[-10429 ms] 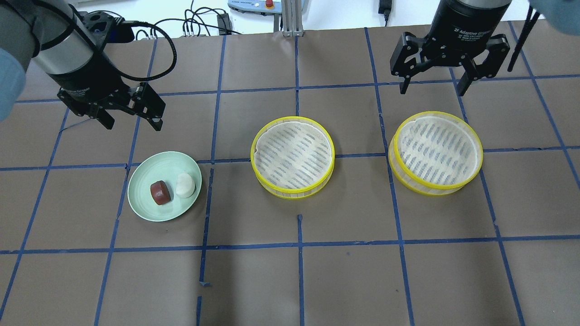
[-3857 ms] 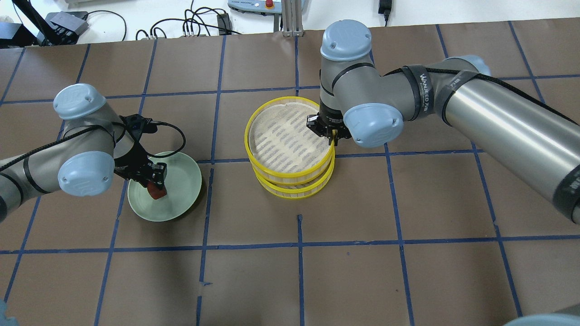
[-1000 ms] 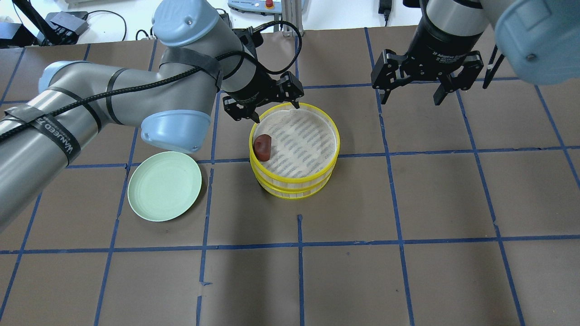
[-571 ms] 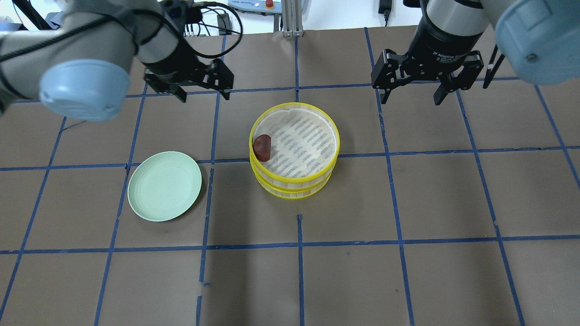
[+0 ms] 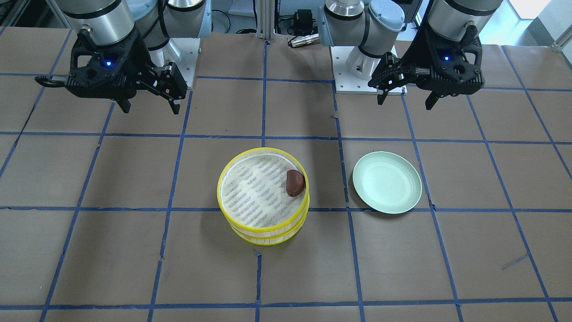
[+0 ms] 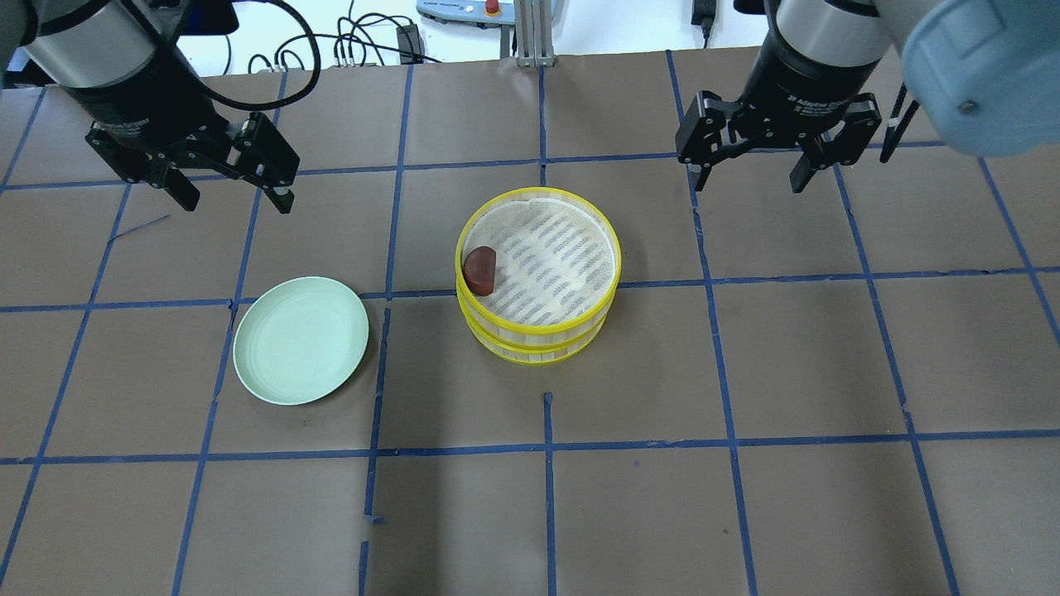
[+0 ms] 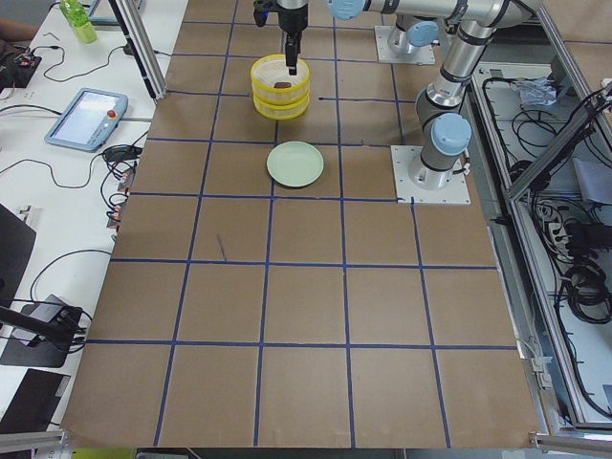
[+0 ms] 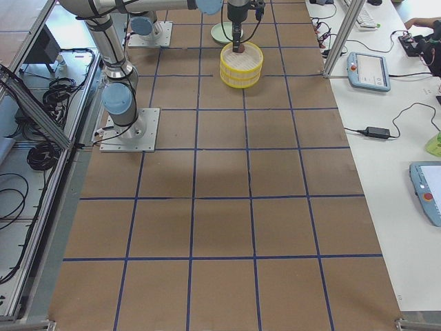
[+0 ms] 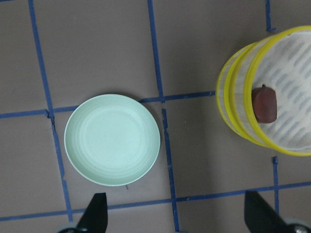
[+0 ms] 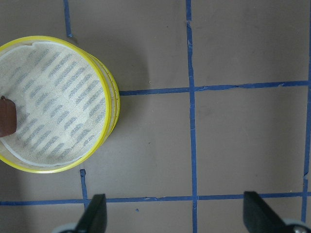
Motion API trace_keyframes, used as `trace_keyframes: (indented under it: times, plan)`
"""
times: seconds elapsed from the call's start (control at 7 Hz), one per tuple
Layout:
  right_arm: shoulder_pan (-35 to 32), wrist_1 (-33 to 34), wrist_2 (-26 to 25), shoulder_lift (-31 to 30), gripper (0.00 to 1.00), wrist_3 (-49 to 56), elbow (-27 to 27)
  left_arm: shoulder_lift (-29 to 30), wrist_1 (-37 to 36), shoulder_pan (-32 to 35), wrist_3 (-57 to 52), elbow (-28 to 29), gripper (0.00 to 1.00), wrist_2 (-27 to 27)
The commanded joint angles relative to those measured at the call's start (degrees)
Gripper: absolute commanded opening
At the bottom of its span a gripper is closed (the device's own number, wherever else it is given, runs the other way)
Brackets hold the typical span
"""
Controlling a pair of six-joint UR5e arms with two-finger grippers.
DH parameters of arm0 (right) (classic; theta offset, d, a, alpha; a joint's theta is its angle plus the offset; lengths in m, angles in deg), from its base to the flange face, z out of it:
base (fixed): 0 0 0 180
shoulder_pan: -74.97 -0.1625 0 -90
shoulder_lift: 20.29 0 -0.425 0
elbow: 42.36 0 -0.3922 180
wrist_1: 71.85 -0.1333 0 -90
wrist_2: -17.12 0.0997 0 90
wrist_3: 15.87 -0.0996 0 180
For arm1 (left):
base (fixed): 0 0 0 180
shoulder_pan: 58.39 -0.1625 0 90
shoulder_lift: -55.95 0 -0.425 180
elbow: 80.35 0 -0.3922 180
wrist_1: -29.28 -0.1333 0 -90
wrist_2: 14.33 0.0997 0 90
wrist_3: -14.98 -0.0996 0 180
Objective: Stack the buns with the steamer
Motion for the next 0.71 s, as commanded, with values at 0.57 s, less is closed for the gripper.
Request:
trace_keyframes:
  times: [0.57]
  plan:
    - [-0.23,0.17,-0.09,0.00,1.00,-0.25,0.12,-0.30,-0.04,-0.24,0.20,-1.80,1.00,0.00]
